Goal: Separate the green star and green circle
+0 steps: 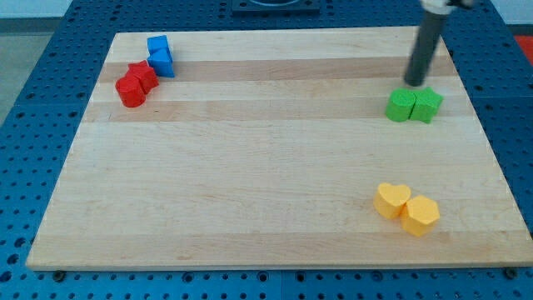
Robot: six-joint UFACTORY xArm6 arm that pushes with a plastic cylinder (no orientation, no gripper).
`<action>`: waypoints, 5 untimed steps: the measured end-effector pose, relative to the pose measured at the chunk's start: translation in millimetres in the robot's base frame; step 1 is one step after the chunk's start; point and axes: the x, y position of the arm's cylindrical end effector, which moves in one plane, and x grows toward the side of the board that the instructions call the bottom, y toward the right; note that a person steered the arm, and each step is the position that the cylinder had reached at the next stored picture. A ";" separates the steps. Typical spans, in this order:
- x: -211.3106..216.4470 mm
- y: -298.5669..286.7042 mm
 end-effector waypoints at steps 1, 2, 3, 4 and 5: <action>40.9 14.0; 61.3 37.6; 54.3 -15.8; 38.6 -101.5; 34.5 -180.7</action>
